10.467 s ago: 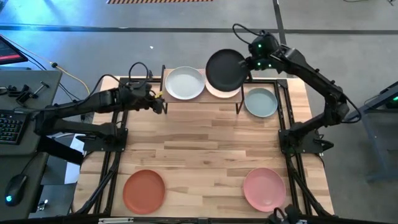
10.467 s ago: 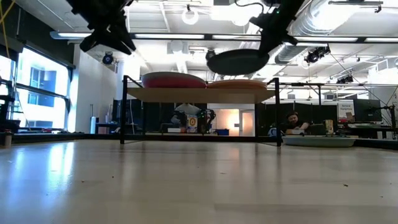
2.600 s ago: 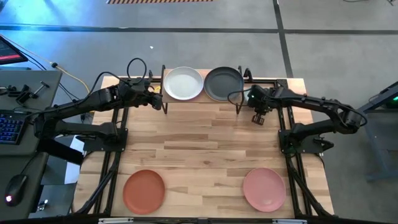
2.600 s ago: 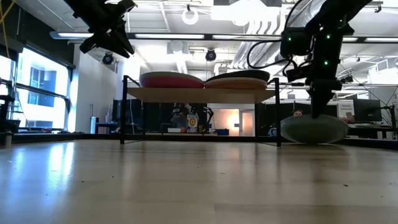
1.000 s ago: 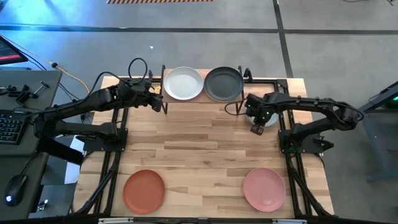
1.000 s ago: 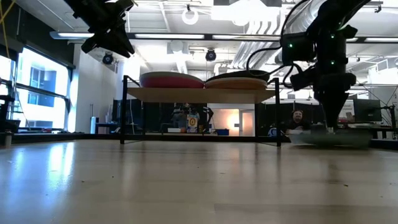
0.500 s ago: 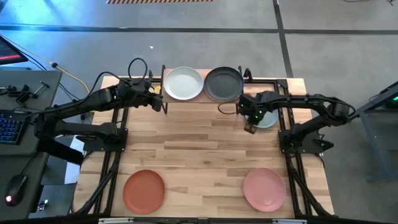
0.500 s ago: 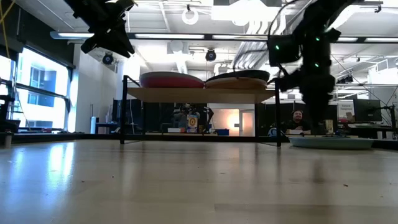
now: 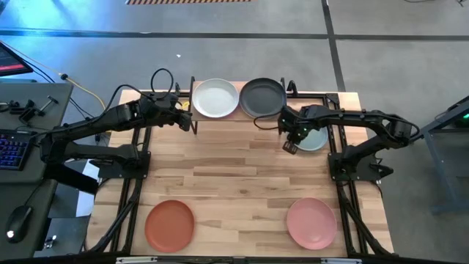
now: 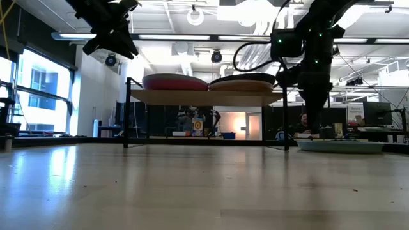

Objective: Place and stack plates onto a shelf
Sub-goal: Stack the light blue plate on top of the black plate on the shelf

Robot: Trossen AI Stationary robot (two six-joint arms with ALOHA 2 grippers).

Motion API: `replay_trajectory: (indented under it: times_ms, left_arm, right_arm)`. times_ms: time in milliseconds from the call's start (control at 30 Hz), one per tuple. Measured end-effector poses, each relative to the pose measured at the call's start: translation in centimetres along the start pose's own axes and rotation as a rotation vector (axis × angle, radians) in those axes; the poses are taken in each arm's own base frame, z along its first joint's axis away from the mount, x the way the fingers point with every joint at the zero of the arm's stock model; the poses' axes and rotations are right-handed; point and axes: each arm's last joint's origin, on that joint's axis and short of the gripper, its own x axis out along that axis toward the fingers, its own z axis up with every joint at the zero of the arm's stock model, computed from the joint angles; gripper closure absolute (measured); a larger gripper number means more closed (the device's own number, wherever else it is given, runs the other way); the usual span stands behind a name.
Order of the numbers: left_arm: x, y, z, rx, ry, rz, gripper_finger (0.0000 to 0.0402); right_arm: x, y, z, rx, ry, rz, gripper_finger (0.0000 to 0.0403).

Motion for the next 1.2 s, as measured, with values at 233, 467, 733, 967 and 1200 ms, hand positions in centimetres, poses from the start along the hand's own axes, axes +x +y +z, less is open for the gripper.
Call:
replay_trajectory:
  times_ms: [233, 467, 733, 967, 1200]
  left_arm:
    - [0.0, 0.0, 0.0, 0.001, 0.000, 0.000, 0.0330]
    - [0.0, 0.0, 0.0, 0.001, 0.000, 0.000, 0.0330]
    - [0.0, 0.0, 0.0, 0.002, 0.001, 0.000, 0.0330]
    - [0.0, 0.0, 0.0, 0.027, 0.001, 0.000, 0.0330]
    - [0.0, 0.0, 0.0, 0.028, 0.001, 0.000, 0.0330]
  right_arm:
    - [0.2, 0.0, 0.0, 0.064, 0.018, -0.008, 0.0321]
    - [0.5, 0.4, -0.2, 0.124, 0.053, -0.012, 0.0289]
    - [0.4, 1.5, -1.0, 0.031, 0.116, -0.033, 0.0289]
    - [0.4, 2.7, -1.3, -0.014, 0.118, -0.063, 0.0289]
    - [1.3, 2.4, -2.0, -0.011, 0.120, -0.157, 0.0289]
